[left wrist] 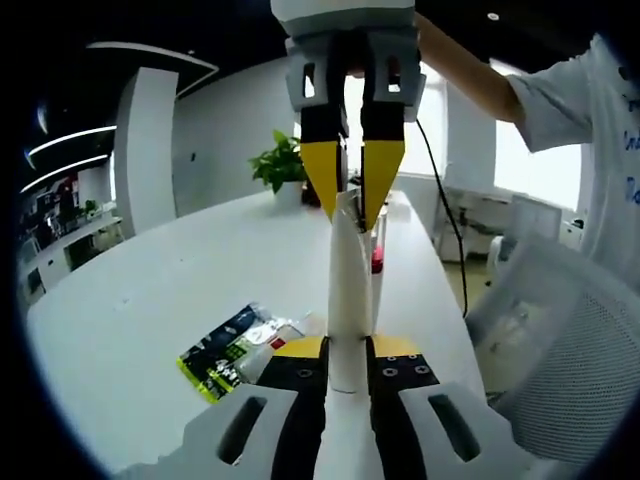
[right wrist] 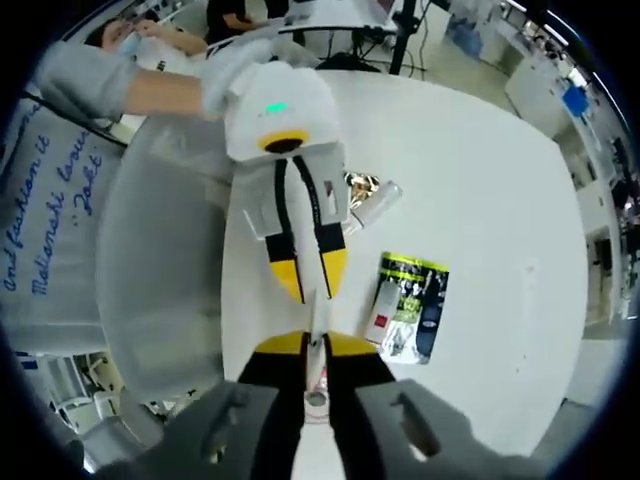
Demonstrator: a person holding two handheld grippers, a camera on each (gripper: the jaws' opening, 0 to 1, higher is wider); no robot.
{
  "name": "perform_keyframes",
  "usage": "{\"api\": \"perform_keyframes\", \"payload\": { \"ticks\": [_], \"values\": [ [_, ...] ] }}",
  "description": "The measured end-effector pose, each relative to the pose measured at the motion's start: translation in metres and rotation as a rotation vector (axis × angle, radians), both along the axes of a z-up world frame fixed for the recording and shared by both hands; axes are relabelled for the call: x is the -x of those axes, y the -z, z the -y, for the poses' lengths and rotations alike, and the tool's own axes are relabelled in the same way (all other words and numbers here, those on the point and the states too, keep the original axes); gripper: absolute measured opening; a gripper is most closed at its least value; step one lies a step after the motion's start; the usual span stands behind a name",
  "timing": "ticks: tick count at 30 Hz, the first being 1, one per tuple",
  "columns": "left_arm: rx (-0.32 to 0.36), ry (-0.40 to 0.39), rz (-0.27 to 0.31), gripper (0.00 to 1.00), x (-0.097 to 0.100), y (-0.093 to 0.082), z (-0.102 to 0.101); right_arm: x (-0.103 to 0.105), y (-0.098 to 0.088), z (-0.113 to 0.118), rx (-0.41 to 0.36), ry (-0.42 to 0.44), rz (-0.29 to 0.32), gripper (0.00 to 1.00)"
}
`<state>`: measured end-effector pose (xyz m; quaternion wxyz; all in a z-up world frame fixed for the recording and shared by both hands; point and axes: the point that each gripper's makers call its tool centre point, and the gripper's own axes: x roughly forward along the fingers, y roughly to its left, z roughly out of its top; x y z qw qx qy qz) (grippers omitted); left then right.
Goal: Arrange the skincare products in the storage area until every visible bottle or jar stands upright without overlapping.
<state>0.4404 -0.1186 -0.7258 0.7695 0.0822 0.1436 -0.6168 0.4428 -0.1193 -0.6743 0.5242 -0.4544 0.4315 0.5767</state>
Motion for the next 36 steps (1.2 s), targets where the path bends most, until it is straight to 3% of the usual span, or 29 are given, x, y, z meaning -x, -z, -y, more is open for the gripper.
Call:
{"api": "perform_keyframes", "payload": {
  "ticks": [24, 36],
  "values": [
    [0.008, -0.026, -0.007, 0.11, 0.0017, -0.0012, 0.0025, 0.0016, -0.0003, 0.0042, 0.016, -0.081, 0.029, 0.06],
    [0.001, -0.03, -0.014, 0.1, 0.002, 0.0008, 0.0024, 0.0017, 0.0002, 0.0067, 0.019, -0.067, 0.032, 0.08]
  ]
}}
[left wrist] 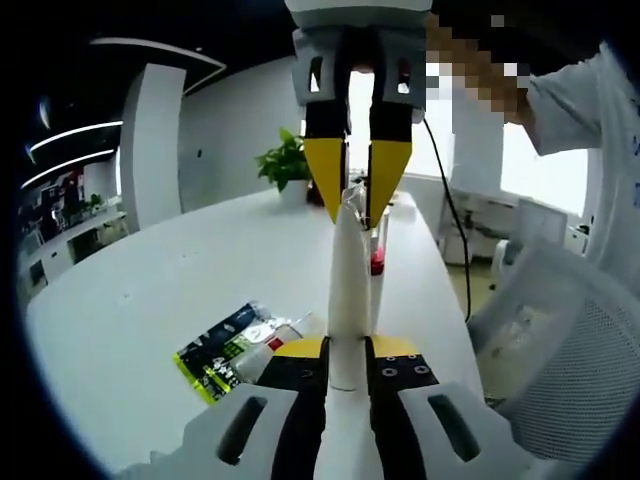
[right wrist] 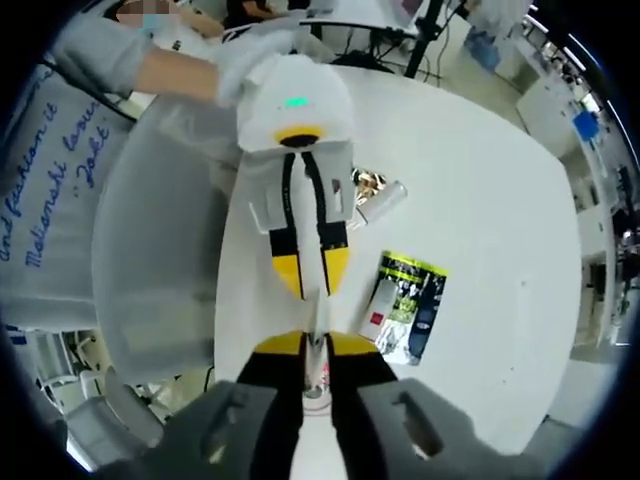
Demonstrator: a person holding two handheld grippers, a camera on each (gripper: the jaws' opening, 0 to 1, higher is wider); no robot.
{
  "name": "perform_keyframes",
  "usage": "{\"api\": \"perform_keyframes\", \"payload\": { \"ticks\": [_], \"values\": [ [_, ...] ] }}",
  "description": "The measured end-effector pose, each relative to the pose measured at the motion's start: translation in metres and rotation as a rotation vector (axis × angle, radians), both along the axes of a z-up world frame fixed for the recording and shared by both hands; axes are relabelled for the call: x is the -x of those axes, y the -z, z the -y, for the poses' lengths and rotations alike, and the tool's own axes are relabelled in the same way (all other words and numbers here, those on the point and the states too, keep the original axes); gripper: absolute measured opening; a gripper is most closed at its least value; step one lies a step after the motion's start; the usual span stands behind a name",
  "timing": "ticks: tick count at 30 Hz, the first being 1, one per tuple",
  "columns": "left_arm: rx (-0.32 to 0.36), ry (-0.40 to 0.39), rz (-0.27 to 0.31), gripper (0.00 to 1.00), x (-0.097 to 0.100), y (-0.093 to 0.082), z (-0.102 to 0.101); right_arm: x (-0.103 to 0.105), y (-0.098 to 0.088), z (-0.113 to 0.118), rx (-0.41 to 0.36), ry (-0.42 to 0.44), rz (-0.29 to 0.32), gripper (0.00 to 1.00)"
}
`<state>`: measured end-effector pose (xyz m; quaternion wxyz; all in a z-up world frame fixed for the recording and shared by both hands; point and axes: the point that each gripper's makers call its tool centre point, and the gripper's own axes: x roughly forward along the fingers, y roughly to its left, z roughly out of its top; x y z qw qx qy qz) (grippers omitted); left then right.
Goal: Arrange the skincare products in the storage area until every visible bottle or jar stands upright without overlapping.
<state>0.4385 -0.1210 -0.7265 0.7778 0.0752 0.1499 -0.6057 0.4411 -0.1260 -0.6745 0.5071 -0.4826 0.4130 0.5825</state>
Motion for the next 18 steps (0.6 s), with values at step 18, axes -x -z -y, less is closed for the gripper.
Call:
{"api": "perform_keyframes", "payload": {
  "ticks": [18],
  "values": [
    [-0.052, -0.044, 0.024, 0.2, -0.004, -0.004, -0.018, -0.002, 0.006, 0.006, -0.011, 0.039, 0.029, 0.33]
  ]
}}
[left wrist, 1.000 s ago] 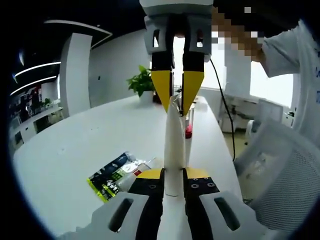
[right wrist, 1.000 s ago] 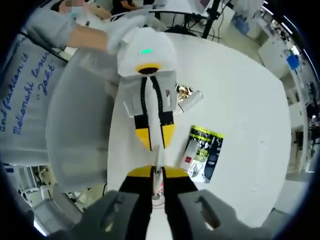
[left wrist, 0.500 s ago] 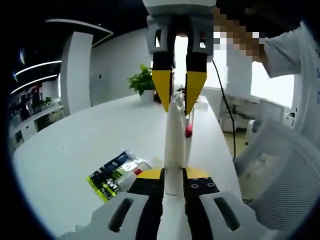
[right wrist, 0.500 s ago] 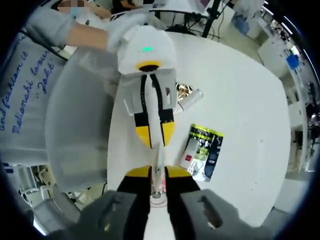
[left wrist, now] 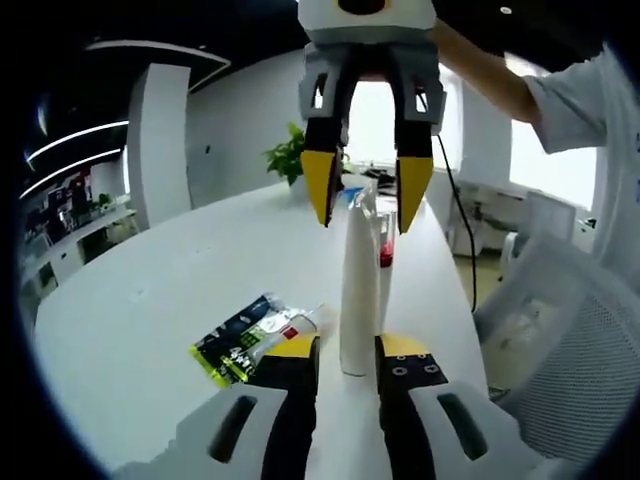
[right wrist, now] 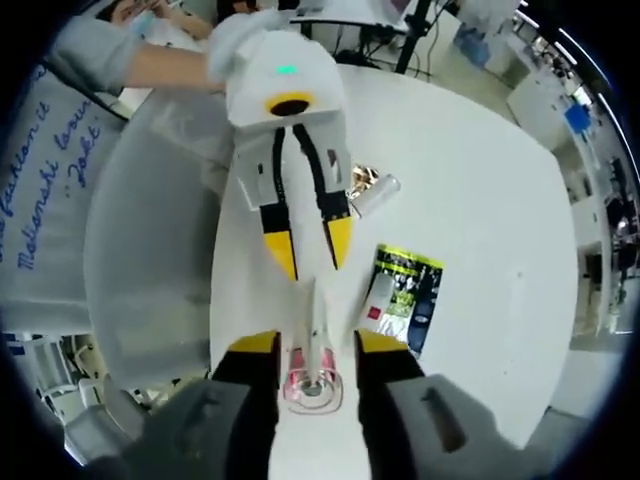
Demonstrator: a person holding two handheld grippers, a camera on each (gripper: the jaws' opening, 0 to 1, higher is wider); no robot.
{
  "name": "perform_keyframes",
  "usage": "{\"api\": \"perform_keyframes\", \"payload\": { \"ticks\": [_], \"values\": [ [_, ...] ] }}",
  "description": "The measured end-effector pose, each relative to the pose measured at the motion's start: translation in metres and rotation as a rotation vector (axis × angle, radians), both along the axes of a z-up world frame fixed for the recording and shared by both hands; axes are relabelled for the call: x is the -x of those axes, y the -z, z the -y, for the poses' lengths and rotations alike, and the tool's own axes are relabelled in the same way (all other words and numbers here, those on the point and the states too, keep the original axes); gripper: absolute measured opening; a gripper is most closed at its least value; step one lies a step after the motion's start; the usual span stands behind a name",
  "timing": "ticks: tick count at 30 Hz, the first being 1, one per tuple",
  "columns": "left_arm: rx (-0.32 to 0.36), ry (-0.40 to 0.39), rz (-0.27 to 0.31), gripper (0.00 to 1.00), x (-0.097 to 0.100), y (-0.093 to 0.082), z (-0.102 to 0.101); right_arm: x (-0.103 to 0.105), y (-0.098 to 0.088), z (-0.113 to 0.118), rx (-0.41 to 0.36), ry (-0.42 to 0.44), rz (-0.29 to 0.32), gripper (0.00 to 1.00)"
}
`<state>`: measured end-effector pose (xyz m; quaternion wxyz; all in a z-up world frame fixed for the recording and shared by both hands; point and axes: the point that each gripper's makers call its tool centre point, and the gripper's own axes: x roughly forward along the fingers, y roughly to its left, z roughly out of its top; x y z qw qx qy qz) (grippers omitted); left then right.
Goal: Arrange the skincare products in the storage area until every visible bottle or jar stands upright without overlapping.
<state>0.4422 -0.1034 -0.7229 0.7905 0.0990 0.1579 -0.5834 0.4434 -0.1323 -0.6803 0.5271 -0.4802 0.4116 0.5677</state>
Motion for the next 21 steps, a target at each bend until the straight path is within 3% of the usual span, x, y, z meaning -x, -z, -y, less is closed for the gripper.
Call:
{"api": "perform_keyframes", "payload": {
  "ticks": [10, 14, 21],
  "values": [
    [-0.077, -0.025, 0.034, 0.38, -0.003, 0.001, -0.012, -0.007, 0.008, 0.006, -0.022, 0.056, 0.025, 0.52],
    [-0.108, -0.04, 0.046, 0.45, -0.003, 0.001, -0.02, -0.005, 0.013, 0.012, -0.023, 0.064, 0.042, 0.64],
    [-0.155, -0.071, 0.049, 0.56, -0.001, 0.0, -0.035, -0.005, 0.013, 0.017, -0.095, 0.138, 0.08, 0.77]
  ]
}}
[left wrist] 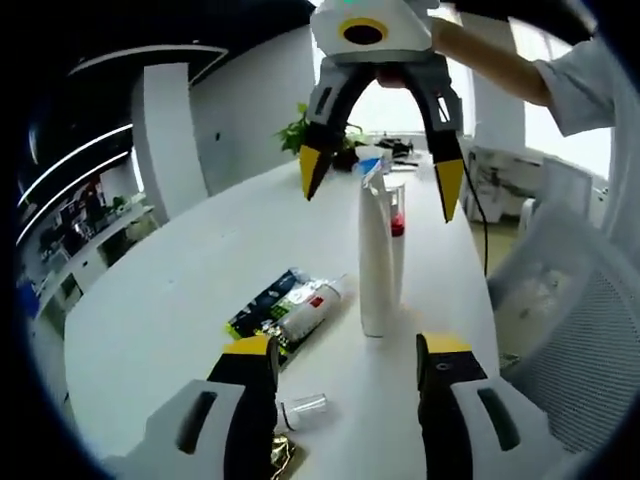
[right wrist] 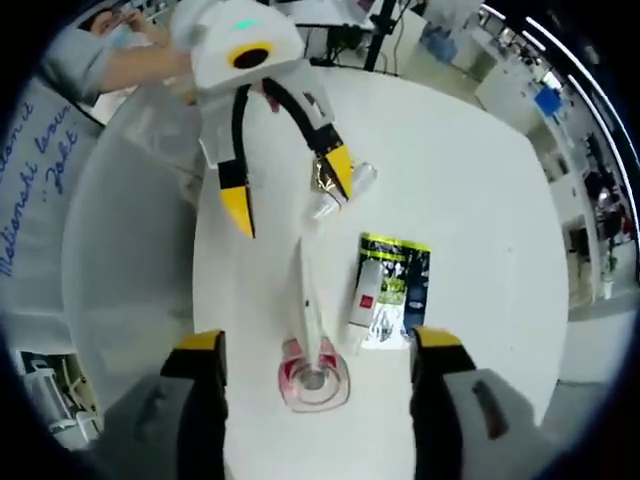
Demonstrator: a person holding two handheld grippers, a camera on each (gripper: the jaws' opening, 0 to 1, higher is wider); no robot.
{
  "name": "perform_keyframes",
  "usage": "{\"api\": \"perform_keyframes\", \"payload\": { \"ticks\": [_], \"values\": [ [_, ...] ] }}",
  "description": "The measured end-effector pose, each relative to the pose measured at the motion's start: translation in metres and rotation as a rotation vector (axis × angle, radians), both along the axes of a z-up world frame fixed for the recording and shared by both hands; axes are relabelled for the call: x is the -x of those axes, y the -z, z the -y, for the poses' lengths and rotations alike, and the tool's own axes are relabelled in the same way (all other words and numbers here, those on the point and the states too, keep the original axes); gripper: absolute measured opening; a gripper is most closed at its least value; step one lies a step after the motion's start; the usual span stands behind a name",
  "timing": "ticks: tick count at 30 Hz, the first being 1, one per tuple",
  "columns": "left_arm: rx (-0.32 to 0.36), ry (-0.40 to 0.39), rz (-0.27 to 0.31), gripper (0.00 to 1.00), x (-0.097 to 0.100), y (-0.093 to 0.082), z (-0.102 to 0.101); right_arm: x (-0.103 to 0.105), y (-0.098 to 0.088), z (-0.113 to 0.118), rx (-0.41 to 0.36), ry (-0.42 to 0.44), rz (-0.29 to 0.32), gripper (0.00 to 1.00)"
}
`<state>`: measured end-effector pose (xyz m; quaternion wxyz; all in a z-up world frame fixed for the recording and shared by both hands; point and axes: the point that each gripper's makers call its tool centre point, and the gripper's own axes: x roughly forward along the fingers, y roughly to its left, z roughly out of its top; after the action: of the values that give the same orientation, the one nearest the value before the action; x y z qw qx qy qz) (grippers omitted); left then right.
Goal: Arrange the skincare products in the storage area until every visible bottle or jar stands upright without overlapping.
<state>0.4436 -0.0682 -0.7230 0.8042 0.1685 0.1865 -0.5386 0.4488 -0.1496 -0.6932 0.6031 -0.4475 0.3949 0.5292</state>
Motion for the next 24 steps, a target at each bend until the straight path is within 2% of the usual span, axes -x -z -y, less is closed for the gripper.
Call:
{"api": "perform_keyframes", "payload": {
  "ticks": [5, 10, 12, 15, 20, 24],
  "values": [
    [-0.017, -0.028, 0.0, 0.64, 0.001, -0.002, -0.011, 0.0, -0.001, 0.005, -0.055, 0.055, 0.032, 0.9],
    [-0.038, -0.061, 0.012, 0.66, 0.0, -0.004, -0.024, 0.001, -0.006, 0.007, -0.133, 0.111, 0.06, 0.99],
    [-0.043, -0.076, 0.012, 0.68, 0.0, -0.005, -0.029, 0.002, -0.009, 0.008, -0.173, 0.137, 0.074, 1.0],
    [-0.046, -0.108, 0.006, 0.71, 0.001, -0.007, -0.035, 0.007, -0.01, 0.01, -0.219, 0.167, 0.064, 1.0],
    [-0.048, -0.125, 0.013, 0.74, 0.005, -0.012, -0.041, 0.007, -0.015, 0.013, -0.278, 0.223, 0.113, 1.0],
    [-0.045, -0.143, 0.014, 0.81, 0.008, -0.016, -0.044, 0.005, -0.017, 0.018, -0.317, 0.267, 0.139, 1.0]
  ]
}}
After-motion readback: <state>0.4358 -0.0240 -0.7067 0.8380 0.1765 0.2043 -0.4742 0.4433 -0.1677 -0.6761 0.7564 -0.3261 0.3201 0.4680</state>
